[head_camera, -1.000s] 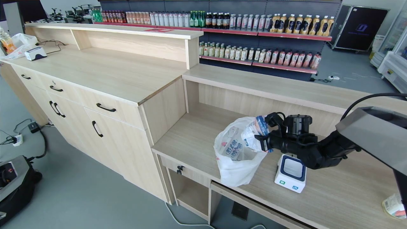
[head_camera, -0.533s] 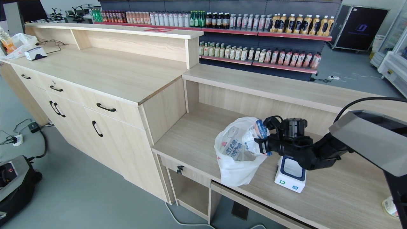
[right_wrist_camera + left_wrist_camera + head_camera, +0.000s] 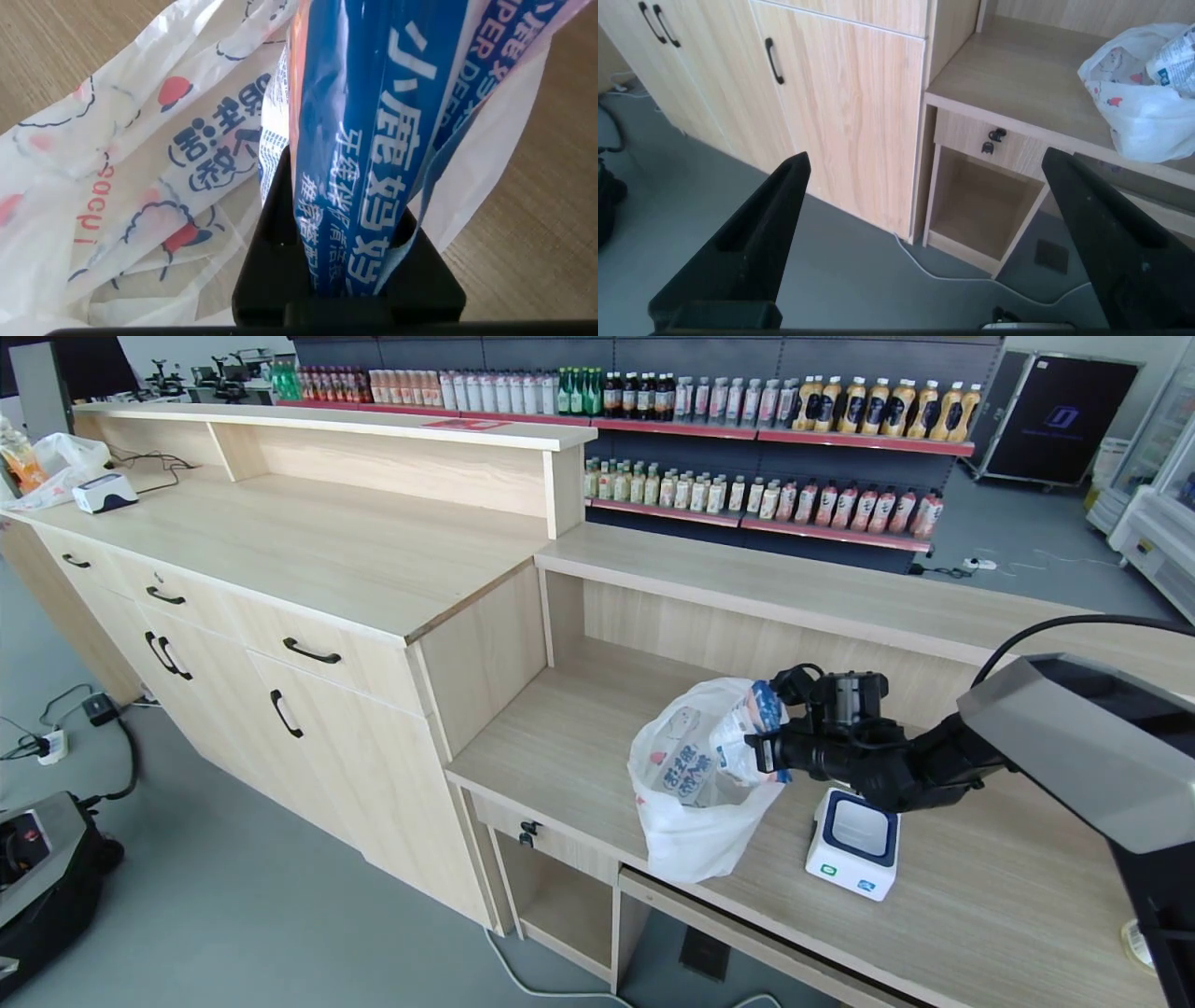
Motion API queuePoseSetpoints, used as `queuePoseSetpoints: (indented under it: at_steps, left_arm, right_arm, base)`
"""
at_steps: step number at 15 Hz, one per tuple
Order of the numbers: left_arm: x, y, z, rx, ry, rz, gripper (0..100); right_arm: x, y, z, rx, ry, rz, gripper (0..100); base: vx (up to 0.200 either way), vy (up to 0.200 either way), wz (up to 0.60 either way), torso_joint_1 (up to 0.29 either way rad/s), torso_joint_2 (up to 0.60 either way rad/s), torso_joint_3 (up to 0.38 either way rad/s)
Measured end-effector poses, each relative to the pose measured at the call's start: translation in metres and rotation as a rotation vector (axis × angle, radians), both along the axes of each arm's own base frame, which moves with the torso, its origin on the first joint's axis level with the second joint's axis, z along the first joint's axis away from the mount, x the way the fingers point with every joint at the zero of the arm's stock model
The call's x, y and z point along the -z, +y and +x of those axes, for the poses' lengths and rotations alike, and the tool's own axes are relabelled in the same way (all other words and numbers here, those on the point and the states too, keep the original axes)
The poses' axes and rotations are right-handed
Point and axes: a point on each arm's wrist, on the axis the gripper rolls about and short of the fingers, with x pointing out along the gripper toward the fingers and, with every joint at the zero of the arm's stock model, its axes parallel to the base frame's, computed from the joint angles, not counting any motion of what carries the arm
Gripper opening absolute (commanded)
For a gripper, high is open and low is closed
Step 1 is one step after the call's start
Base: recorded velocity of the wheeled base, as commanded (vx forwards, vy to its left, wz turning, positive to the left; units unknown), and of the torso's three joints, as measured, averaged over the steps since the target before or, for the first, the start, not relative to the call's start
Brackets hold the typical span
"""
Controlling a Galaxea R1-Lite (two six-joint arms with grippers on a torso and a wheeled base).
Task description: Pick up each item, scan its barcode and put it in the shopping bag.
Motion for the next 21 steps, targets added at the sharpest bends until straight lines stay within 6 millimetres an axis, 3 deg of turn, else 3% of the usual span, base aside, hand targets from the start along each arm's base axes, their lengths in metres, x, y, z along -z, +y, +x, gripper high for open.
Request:
queuePoseSetpoints:
  at_steps: [7,8,12,15,18,21]
  left_arm:
    - [0.0,0.0,0.0,0.0,0.0,0.0,100]
    - [0.0,0.0,0.0,0.0,0.0,0.0,100]
    - [0.0,0.0,0.0,0.0,0.0,0.0,100]
    - [0.0,0.0,0.0,0.0,0.0,0.0,100]
    - [0.0,0.0,0.0,0.0,0.0,0.0,100]
    - [0.0,0.0,0.0,0.0,0.0,0.0,100]
  right_arm:
    - [0.0,0.0,0.005,0.08,0.049,0.01,0]
    - [-0.001,0.0,0.006,0.086,0.054,0.022,100]
    - [-0.01,0.006,0.006,0.086,0.029,0.061,100]
    - [-0.031,0.009,0.0,0.071,-0.008,0.066,100]
    - [-0.066,0.01,-0.016,0.046,-0.076,0.042,100]
    - [-0.115,-0.008,-0.059,0.018,-0.179,-0.075,100]
  base:
    - [0.0,0.0,0.0,0.0,0.0,0.0]
    - [0.0,0.0,0.0,0.0,0.0,0.0]
    - [0.0,0.0,0.0,0.0,0.0,0.0]
    - [0.0,0.0,0.0,0.0,0.0,0.0]
    - [0.0,0.0,0.0,0.0,0.0,0.0]
    - [0.0,0.0,0.0,0.0,0.0,0.0]
